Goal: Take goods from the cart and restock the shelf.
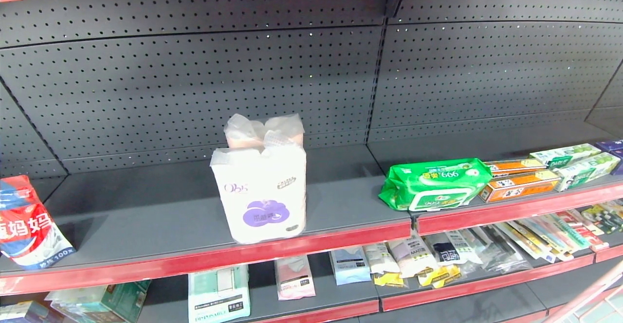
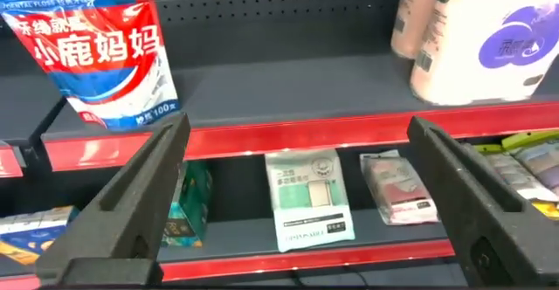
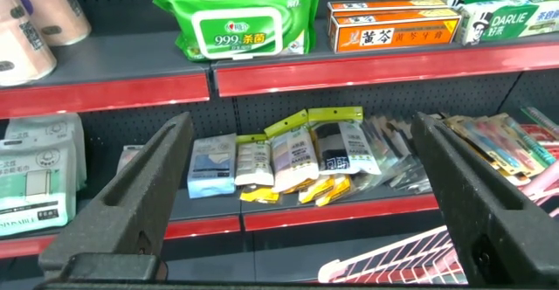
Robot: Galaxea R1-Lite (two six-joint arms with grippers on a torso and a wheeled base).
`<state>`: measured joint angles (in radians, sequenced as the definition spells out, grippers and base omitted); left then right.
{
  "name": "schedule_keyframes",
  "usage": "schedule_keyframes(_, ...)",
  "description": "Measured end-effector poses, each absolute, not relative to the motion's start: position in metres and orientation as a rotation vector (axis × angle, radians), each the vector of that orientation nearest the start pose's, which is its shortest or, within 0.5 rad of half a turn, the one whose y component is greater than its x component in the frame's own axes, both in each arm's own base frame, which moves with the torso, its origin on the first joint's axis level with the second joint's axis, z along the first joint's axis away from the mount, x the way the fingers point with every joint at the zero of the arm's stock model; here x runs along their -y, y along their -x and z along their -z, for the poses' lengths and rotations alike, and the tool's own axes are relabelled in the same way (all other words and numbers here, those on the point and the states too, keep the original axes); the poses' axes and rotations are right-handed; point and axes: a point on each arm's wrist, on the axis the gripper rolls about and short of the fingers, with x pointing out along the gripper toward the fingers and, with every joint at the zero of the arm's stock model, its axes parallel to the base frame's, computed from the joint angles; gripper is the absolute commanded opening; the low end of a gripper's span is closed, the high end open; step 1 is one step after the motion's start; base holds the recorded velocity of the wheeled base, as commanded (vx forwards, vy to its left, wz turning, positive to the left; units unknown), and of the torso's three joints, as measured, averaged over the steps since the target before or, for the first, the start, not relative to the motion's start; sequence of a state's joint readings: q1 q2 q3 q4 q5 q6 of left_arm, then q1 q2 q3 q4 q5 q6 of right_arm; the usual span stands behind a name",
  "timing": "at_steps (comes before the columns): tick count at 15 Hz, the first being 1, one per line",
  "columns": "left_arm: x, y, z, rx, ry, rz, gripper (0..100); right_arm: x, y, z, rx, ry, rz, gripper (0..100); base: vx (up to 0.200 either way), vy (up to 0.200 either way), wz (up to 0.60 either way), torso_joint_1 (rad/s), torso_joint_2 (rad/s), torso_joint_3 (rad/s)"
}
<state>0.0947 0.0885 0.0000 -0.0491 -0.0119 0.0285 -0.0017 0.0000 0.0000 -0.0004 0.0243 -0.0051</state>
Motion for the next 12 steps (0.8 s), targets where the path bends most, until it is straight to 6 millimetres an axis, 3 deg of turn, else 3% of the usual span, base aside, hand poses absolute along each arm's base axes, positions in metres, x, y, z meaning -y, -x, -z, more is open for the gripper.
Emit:
schedule_keyframes(6, 0.0018, 0.0156, -0.0822, -0.041, -0.026, -0.081, 100, -0.0006, 0.0228, -0.0756, 0.001, 0.008, -0.023, 100, 0.0, 0.0, 0.6, 0.002, 0.0, 0.002)
schedule_keyframes(12, 0.0022, 0.0155, -0.0822, -0.041, -0.024, -0.064, 100, -0.0005, 0.0228, -0.0756, 0.001, 0.007, -0.024, 100, 0.0, 0.0, 0.0, 0.0, 0.0, 0.0)
